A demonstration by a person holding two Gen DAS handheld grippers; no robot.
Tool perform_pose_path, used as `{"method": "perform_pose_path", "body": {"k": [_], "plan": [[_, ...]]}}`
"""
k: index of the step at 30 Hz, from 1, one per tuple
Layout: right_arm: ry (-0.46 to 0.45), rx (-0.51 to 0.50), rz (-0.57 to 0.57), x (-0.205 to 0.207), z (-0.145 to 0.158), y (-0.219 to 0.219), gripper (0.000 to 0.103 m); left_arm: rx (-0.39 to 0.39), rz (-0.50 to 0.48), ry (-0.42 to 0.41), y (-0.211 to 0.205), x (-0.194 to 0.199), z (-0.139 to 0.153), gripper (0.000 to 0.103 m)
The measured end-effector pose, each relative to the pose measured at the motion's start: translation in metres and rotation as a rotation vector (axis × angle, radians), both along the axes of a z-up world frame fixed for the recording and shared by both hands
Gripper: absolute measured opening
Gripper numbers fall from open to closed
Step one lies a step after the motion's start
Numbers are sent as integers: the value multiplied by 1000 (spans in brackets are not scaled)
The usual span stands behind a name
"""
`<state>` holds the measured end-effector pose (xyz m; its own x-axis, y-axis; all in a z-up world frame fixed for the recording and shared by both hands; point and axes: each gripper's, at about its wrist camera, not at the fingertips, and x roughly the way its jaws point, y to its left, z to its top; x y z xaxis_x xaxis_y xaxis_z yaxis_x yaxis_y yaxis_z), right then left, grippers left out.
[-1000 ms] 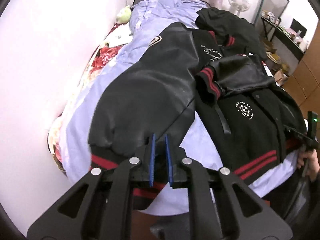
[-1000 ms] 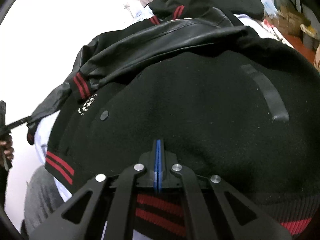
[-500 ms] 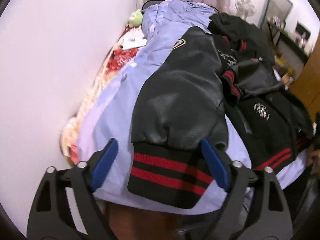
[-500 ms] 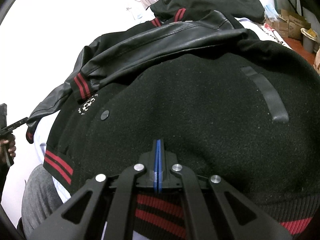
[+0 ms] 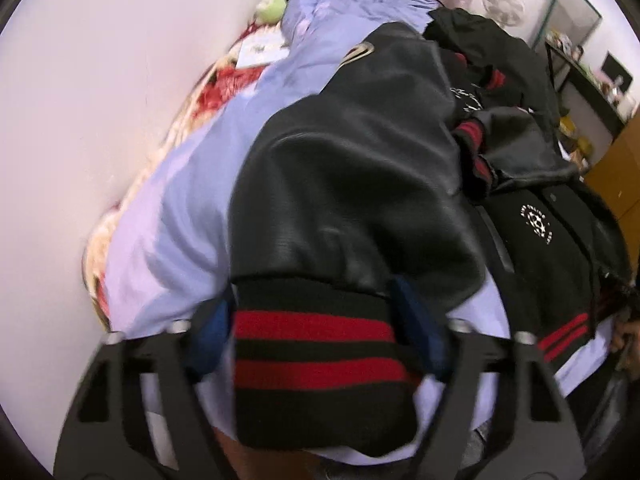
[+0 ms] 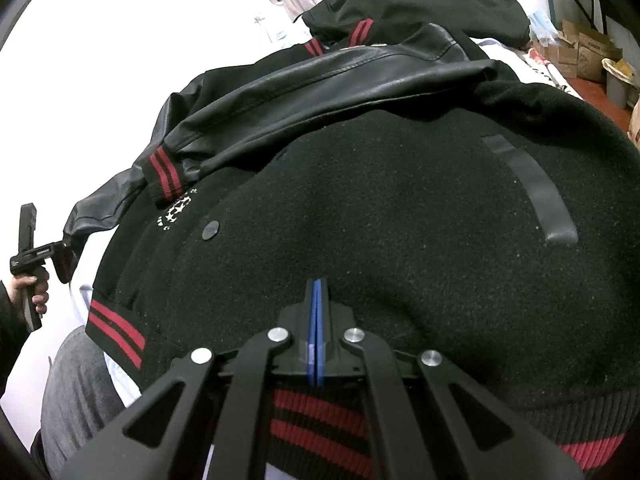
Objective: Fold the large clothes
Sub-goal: 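Grasp the other sleeve's red-striped cuff with the left tool and lift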
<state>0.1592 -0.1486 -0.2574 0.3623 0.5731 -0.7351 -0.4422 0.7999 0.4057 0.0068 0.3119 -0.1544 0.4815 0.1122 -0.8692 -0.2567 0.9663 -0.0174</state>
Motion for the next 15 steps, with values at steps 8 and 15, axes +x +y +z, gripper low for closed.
{"method": "perform_pose_path", "body": {"k": [8, 15], "plan": [[-1, 12, -3, 0, 0, -1, 0, 27, 39, -100, -24, -6, 47, 28], [11, 37, -5, 2, 2, -3, 0, -31, 54, -170, -42, -7, 90, 26]]}}
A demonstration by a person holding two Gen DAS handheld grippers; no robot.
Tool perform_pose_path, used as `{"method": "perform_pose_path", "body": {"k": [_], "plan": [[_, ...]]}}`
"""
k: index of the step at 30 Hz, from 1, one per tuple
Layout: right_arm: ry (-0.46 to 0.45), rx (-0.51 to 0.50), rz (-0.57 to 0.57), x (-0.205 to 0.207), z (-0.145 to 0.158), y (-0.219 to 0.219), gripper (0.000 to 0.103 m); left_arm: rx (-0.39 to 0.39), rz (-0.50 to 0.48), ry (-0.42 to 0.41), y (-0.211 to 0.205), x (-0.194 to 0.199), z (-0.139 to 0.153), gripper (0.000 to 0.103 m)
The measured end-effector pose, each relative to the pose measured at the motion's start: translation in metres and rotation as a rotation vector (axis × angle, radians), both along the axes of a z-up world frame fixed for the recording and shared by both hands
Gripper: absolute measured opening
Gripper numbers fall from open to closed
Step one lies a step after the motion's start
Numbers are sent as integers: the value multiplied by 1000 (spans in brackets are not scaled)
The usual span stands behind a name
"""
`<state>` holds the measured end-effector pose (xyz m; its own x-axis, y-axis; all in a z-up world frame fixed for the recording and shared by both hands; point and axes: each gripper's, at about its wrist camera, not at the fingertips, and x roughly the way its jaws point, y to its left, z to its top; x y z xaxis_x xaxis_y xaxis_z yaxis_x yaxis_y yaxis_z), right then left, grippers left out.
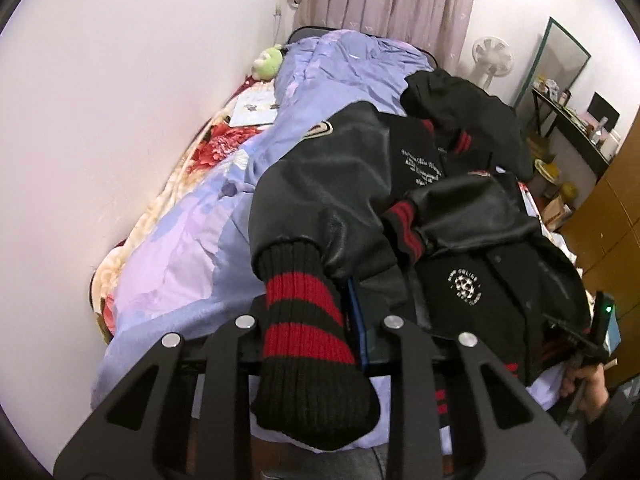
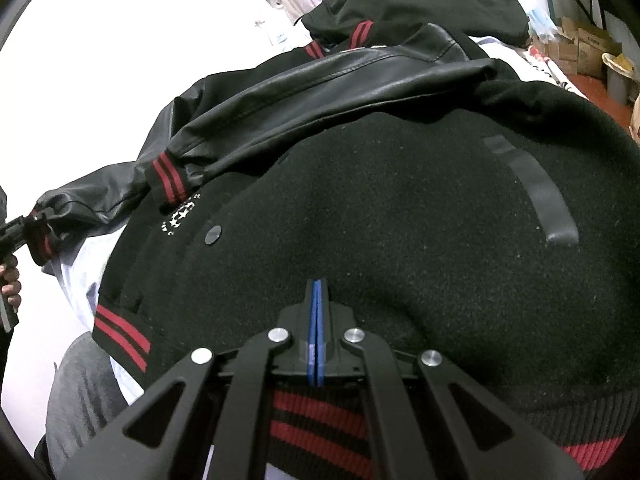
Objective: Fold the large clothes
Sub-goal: 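Grasp the other sleeve's red-striped cuff with the left tool and lift, then fold the sleeve across the jacket toward the right tool and release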
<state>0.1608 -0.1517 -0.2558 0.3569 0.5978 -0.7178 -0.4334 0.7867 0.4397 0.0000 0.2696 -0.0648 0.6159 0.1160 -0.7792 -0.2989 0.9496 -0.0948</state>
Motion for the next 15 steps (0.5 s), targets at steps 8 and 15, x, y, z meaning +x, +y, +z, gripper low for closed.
{"method": "perform_pose_path", "body": {"k": [8, 15], "plan": [[25, 51, 10, 3, 0, -7, 0, 21, 80, 121, 1, -14, -8, 30], [39, 83, 25, 4, 0, -10, 1, 64, 61, 113, -23, -33, -13, 30]]}}
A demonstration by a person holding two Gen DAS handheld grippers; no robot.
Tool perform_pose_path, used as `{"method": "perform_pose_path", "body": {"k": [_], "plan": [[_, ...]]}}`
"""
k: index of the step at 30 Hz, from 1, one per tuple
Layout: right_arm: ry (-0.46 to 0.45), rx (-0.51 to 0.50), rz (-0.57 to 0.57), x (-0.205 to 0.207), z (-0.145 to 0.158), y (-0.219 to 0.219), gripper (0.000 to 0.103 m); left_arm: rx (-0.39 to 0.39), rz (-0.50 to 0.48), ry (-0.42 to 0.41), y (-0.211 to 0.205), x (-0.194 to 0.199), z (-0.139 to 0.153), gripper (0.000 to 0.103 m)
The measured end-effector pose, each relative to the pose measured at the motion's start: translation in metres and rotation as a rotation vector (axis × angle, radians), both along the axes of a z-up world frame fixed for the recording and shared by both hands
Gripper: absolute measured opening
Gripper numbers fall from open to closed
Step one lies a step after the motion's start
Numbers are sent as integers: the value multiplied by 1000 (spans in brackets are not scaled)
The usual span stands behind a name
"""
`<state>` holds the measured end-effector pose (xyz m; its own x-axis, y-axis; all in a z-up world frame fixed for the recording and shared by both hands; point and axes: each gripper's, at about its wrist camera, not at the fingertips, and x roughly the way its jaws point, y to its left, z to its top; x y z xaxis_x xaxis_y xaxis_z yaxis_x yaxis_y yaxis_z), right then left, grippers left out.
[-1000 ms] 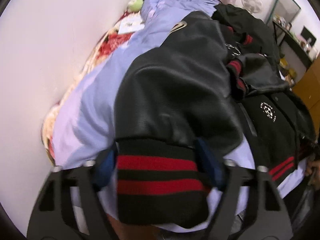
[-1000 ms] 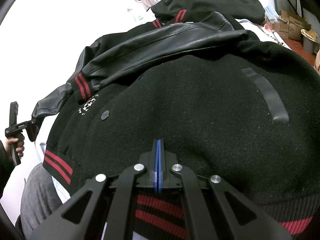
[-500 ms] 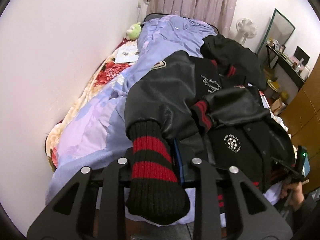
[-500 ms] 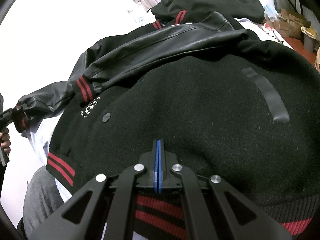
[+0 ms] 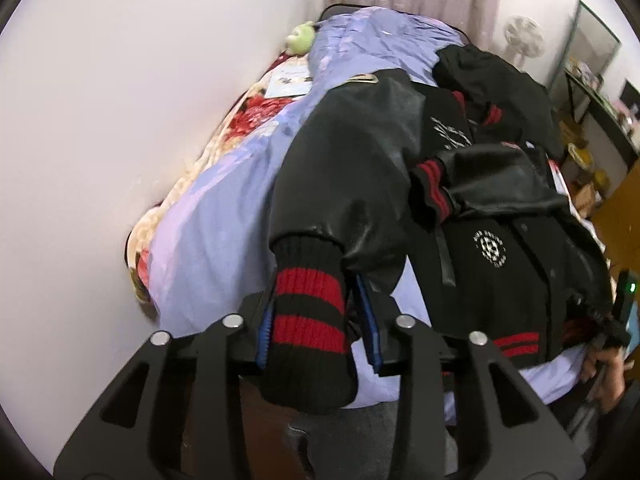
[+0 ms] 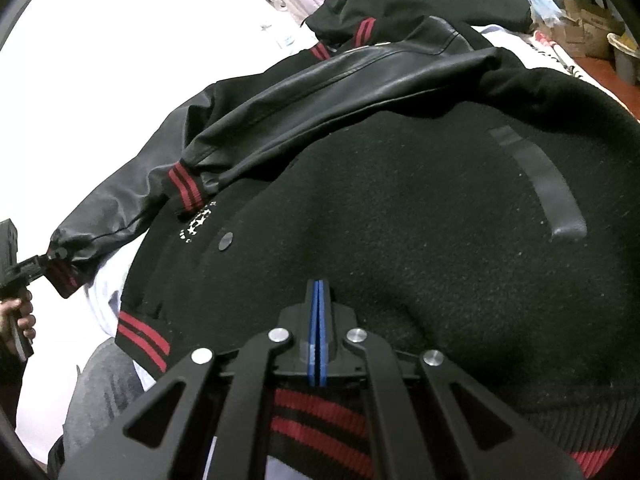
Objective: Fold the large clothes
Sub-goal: 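Fold the sleeve across the jacket toward the right tool and release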
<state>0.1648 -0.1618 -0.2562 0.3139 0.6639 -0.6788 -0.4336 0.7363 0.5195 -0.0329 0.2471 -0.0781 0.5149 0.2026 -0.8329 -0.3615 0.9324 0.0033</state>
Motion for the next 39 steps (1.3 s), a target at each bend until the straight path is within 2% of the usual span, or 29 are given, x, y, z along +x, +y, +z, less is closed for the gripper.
{"method": "perform_pose_path", "body": {"k": [2, 5, 7, 10, 12, 13, 17, 20, 24, 27, 31, 33, 36, 39], "plan": [[-1, 1, 3, 0, 0, 0, 1, 12, -26, 5, -8, 3, -1, 25], [-2, 5, 8, -1, 1, 0, 2, 18, -76, -46, -24, 7, 12, 21], [-1, 12, 11, -2, 2, -1, 3, -13, -105, -107, -31, 10, 28, 19], [0, 17, 11, -3, 2, -2, 3, -83, -164, -260, -40, 18, 69, 17], [0, 20, 12, -3, 3, -3, 4, -134, -243, -371, -51, 27, 99, 17], [0, 22, 14, -4, 3, -3, 5, -135, -273, -396, -56, 32, 108, 17], [0, 26, 21, -5, 3, -3, 7, -119, -395, -429, -93, 86, 141, 17], [1, 42, 28, -6, 4, -3, 12, -120, -475, -417, -130, 128, 141, 17], [5, 62, 34, -8, 6, -4, 18, -131, -572, -367, -187, 186, 122, 17], [19, 88, 28, -7, 6, -7, 19, -110, -659, -282, -239, 237, 97, 17], [56, 159, 3, -3, 8, -12, 22, -63, -775, -146, -312, 300, 41, 17], [81, 199, -14, 0, 8, -15, 22, -45, -817, -67, -346, 331, 3, 17], [119, 258, -35, 4, 6, -20, 23, -24, -838, 28, -378, 367, -44, 17], [116, 257, -24, 5, 6, -19, 24, 27, -829, 129, -410, 405, -100, 17]]}}
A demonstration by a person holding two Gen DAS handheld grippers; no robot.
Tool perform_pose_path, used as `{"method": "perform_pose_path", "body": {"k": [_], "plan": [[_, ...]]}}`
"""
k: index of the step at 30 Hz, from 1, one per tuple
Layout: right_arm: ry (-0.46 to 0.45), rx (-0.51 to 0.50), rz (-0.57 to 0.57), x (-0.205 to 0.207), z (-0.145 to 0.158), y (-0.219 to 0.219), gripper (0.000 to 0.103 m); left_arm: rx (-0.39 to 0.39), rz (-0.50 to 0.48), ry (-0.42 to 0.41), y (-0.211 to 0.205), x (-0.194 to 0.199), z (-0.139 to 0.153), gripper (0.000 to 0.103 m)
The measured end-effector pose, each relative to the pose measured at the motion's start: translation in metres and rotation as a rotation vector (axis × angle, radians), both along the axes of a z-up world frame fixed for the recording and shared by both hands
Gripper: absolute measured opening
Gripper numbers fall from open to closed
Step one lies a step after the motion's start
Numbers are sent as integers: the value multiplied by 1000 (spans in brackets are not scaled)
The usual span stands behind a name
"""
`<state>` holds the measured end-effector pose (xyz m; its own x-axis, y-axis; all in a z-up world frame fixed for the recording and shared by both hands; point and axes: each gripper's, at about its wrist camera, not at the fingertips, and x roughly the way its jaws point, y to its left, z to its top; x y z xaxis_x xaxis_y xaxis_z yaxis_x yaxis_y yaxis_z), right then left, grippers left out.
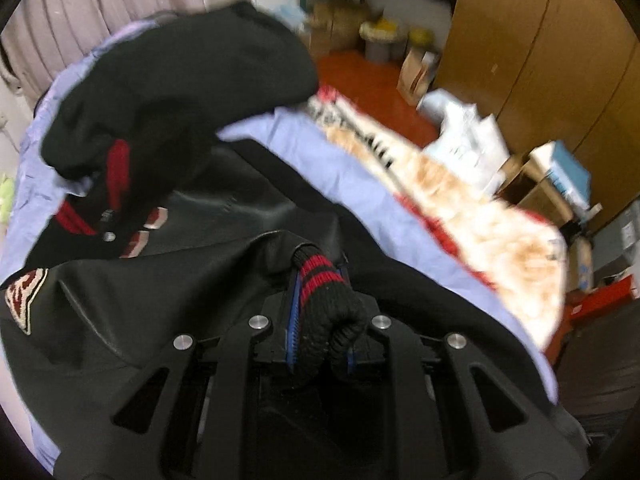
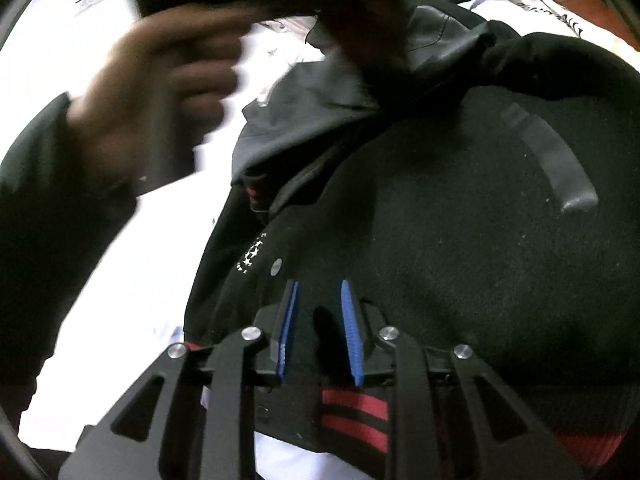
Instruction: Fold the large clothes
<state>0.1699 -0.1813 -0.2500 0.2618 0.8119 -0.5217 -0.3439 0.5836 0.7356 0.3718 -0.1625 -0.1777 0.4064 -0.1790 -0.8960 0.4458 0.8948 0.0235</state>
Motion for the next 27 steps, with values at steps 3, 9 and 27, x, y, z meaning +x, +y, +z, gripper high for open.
{"method": "perform_pose_path", "body": {"k": [3, 9, 27], "plan": [[-8, 3, 23, 1, 0, -1, 23, 62, 45, 61, -10, 27, -37, 19], [-6, 26, 39, 0, 1, -7, 23, 54, 64, 40, -17, 29, -33, 42], [-33, -36, 1, -12, 13, 6, 33, -13, 199, -167, 116, -36, -22, 81]]}}
